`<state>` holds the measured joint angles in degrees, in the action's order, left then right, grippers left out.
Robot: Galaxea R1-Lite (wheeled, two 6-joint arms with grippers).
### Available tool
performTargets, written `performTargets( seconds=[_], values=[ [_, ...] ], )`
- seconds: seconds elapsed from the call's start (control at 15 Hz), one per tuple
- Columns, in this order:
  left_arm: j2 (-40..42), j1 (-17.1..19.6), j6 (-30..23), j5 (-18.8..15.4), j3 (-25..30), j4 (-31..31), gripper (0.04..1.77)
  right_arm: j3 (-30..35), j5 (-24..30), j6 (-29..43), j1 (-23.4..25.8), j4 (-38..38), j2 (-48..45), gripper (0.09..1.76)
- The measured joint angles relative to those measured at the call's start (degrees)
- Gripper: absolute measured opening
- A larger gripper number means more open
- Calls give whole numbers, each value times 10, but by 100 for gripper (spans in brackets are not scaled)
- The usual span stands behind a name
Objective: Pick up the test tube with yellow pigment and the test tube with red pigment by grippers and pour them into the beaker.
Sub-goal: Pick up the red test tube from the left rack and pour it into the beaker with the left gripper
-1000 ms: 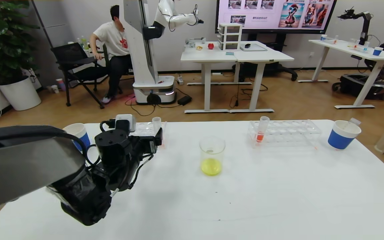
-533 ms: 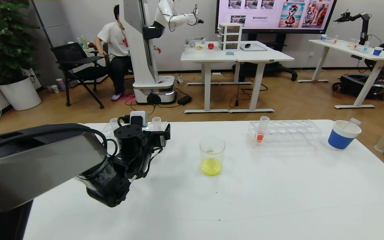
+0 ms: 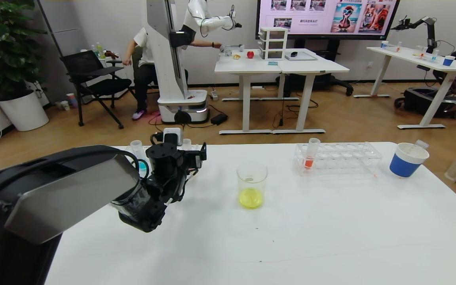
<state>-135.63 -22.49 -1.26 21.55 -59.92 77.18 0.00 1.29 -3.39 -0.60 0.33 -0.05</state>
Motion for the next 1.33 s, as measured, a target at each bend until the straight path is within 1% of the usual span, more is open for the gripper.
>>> performTargets(
  seconds=[0.13, 0.2, 0.27, 0.33, 0.4, 0.47, 0.53, 0.6, 0.67, 0.87, 1.33],
  values=[
    [-2, 0, 1, 0, -2, 1, 175, 0, 0, 0, 0, 0, 0, 174],
    [-3, 0, 1, 0, -2, 2, 162, 0, 0, 0, 0, 0, 0, 174],
    [-3, 0, 2, 0, -2, 3, 137, 0, 0, 0, 0, 0, 0, 174],
    [-3, 0, 2, 0, -3, 2, 96, 0, 0, 0, 0, 0, 0, 174],
    [-3, 0, 2, 1, -5, 2, 50, 0, 0, 0, 0, 0, 0, 174],
    [-2, 1, 3, 0, -6, 2, 34, 0, 0, 0, 0, 0, 0, 174],
    [-2, 0, 4, 0, -8, 1, 42, 0, 0, 0, 0, 0, 0, 174],
    [-1, 0, 6, 0, -10, 1, 54, 0, 0, 0, 0, 0, 0, 174],
    [0, -1, 12, 0, -11, 0, 50, 0, 0, 0, 0, 0, 0, 174],
    [10, -1, 21, -2, -17, -6, 50, 0, 0, 0, 0, 0, 0, 174],
    [93, -2, 27, -14, -40, -111, 50, 0, 0, 0, 0, 0, 0, 174]
  ],
)
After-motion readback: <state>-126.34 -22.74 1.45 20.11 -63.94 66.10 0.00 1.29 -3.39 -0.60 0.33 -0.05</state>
